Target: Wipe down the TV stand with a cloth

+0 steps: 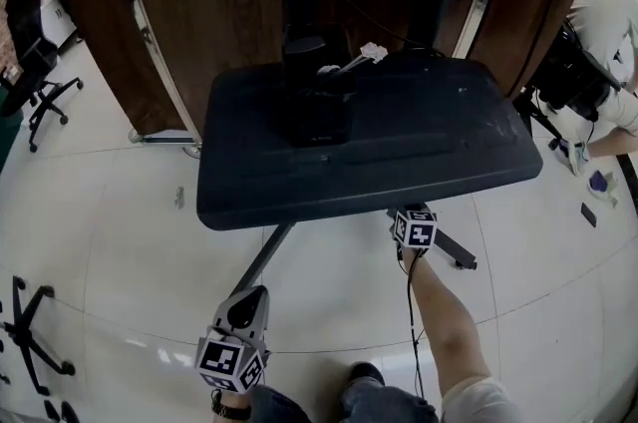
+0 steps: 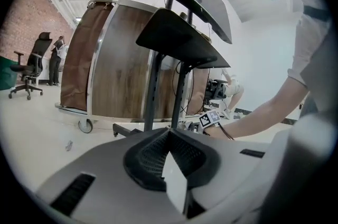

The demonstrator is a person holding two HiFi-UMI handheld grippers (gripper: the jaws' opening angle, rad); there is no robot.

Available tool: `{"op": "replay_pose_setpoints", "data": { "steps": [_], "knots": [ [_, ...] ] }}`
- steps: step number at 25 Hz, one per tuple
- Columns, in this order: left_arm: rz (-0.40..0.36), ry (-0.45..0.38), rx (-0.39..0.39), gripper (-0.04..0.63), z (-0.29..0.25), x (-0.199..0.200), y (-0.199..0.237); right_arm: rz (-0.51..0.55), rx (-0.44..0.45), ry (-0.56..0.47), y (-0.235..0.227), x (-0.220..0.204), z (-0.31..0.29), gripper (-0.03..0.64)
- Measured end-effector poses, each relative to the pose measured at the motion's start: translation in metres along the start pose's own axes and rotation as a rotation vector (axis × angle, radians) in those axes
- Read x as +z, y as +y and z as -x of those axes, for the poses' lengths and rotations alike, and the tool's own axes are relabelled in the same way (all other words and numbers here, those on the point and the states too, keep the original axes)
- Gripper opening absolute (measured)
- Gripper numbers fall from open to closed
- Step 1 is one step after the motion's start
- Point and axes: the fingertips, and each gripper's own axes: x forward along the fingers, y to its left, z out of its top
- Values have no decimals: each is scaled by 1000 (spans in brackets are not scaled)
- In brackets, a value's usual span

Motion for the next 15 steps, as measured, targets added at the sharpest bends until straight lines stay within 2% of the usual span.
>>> {"op": "replay_pose_setpoints", "data": {
  "steps": [5, 10, 12, 15],
  "knots": [
    [-3, 9, -60, 28, -32, 11, -18, -112, -159, 106, -111, -82, 63, 6],
    [-39, 23, -119, 28, -60, 22, -54, -250, -275, 171, -195, -144, 165, 6],
    [-63, 35, -144, 28, -74, 27, -74, -244, -302, 173, -208, -140, 214, 6],
    [-81, 71, -165, 28, -73, 61, -104, -152, -237, 112, -173, -71, 270, 6]
  ]
}}
